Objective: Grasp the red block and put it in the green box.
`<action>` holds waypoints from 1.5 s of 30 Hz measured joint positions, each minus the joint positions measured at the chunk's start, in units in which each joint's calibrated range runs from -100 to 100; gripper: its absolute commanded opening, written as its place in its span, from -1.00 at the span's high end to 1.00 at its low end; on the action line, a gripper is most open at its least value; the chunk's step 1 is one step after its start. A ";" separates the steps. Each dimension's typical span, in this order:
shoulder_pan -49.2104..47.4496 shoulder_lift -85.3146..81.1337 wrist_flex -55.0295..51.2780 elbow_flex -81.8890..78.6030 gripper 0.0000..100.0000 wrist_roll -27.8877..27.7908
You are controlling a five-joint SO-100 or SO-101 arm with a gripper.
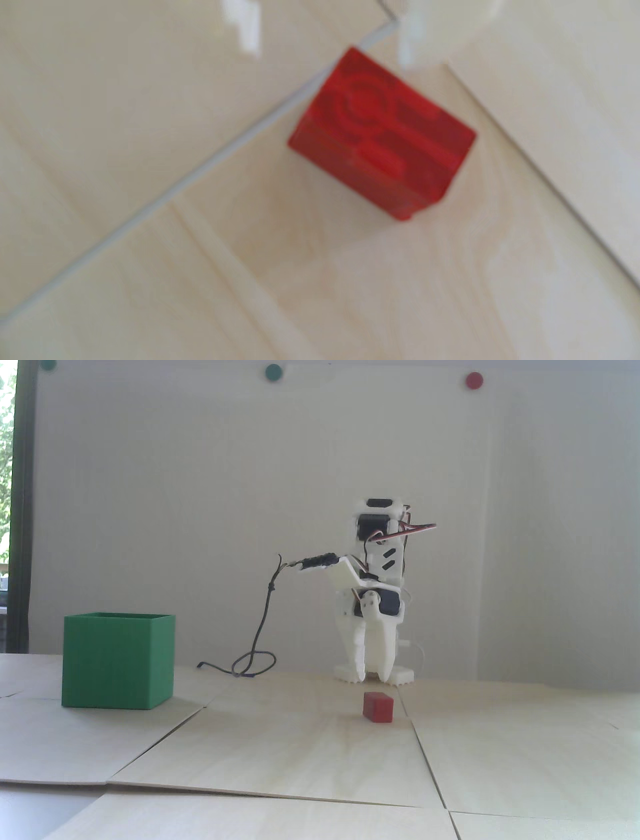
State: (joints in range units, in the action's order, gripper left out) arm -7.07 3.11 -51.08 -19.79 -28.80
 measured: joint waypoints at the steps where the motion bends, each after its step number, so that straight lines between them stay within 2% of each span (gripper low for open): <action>1: 0.00 0.00 -0.83 0.36 0.69 0.10; 3: 0.00 0.00 -1.58 0.81 0.66 0.10; 8: 0.00 0.00 -2.00 0.90 0.42 0.05; 17: 0.00 1.41 -2.25 0.90 0.41 0.00; 23: 1.45 6.23 -2.25 1.07 0.42 2.98; 32: 0.99 6.39 -2.25 1.25 0.41 3.85; 35: 0.08 6.39 -2.25 1.25 0.41 2.16; 45: -3.90 6.39 -2.25 1.25 0.41 -9.66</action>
State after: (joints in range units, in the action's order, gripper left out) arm -10.97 9.51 -53.33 -18.53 -38.45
